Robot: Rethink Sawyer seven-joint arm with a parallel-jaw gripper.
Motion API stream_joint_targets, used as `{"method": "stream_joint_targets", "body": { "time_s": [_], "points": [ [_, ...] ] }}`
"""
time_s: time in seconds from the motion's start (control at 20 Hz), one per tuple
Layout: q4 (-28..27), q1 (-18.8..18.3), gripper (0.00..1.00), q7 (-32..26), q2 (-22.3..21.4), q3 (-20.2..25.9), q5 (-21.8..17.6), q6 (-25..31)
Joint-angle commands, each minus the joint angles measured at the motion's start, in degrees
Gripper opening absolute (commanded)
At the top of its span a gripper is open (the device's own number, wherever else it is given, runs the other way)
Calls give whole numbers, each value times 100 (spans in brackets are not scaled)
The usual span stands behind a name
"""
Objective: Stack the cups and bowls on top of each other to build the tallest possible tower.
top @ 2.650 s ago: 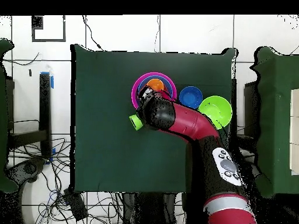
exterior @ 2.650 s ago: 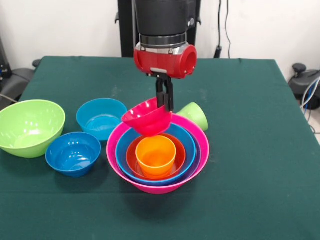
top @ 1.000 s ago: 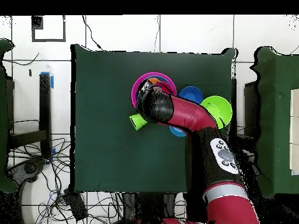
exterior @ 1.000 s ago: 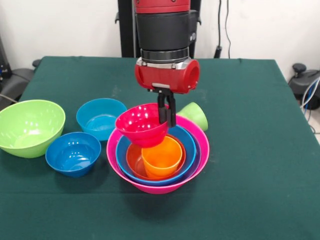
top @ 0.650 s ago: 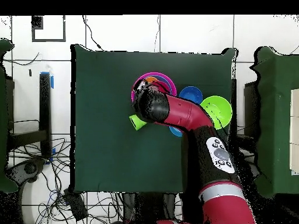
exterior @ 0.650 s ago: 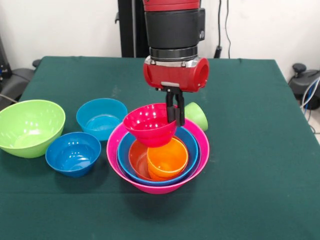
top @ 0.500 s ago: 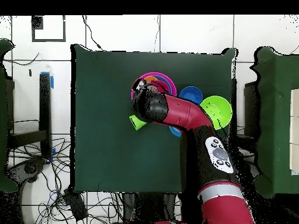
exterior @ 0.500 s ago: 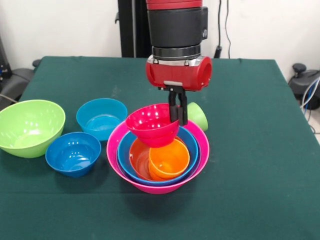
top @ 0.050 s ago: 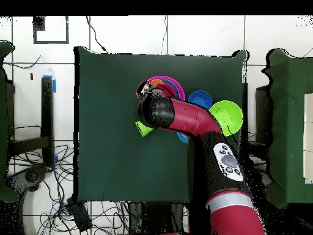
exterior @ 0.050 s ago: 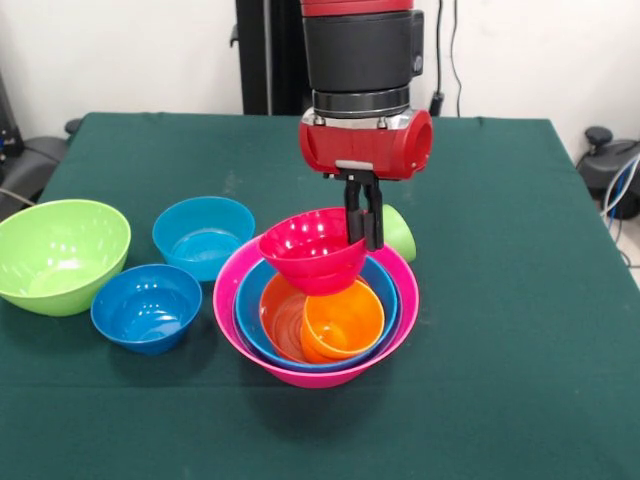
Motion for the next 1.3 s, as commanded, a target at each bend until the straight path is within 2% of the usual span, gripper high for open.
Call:
{"method": "stream_joint_targets", "body": {
  "time_s": [0.05, 0.6, 0.85, 1.1, 1.3],
  "points": [
    [150, 69, 0, 571, 97, 538, 25, -218],
    [198, 0, 0, 507, -5, 555, 20, -61],
    [191, 88, 0, 522, -229, 344, 69, 312],
    [152, 0, 0, 324, -474, 227, 37, 816],
    [111, -119, 0, 187, -475, 249, -36, 865]
  ]
}}
